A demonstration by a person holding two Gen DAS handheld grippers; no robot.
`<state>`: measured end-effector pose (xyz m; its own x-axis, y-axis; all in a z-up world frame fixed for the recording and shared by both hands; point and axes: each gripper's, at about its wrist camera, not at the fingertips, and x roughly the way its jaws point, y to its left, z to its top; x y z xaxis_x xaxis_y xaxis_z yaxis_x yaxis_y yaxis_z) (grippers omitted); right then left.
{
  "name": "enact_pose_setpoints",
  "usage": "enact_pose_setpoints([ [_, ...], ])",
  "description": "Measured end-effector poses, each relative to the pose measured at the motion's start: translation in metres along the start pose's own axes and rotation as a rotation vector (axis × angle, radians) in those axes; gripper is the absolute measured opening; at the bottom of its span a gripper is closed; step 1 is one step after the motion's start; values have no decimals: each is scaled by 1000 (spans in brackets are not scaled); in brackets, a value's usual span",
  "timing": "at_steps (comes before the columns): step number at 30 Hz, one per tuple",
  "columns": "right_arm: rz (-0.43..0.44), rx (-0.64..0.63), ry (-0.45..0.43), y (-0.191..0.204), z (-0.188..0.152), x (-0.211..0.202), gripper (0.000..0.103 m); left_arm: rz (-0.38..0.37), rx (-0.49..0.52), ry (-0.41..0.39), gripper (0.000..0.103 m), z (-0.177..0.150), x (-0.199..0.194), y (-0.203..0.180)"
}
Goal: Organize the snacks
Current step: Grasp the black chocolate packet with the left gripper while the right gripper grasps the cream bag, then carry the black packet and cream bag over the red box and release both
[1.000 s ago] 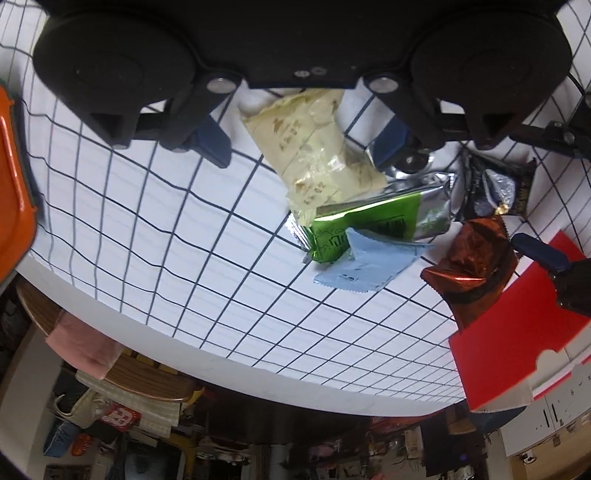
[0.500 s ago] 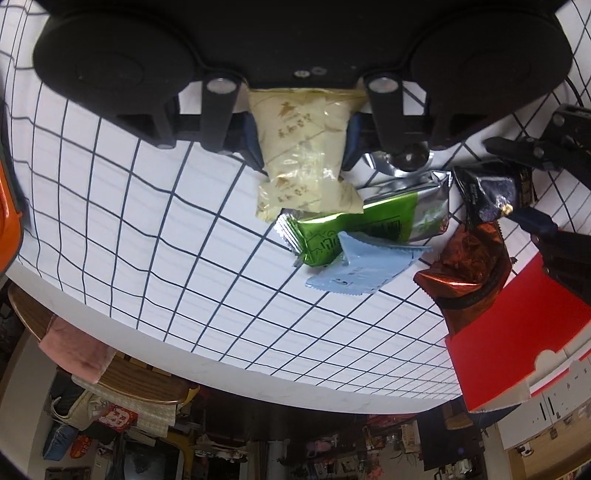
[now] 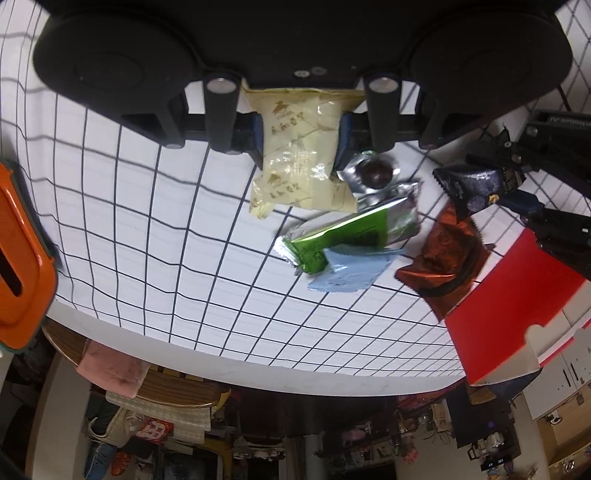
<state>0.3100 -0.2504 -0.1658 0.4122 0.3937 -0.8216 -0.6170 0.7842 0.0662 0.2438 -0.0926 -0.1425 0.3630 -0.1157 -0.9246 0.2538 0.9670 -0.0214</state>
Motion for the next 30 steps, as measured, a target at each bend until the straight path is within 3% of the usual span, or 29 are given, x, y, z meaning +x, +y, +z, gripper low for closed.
enact_pose_setpoints([
  [16, 47, -15, -105, 67, 8, -75, 35, 8, -97, -142, 33, -34, -76, 21],
  [30, 41, -85, -166, 151, 42, -99, 35, 55, -189, -252, 33, -67, -141, 85],
])
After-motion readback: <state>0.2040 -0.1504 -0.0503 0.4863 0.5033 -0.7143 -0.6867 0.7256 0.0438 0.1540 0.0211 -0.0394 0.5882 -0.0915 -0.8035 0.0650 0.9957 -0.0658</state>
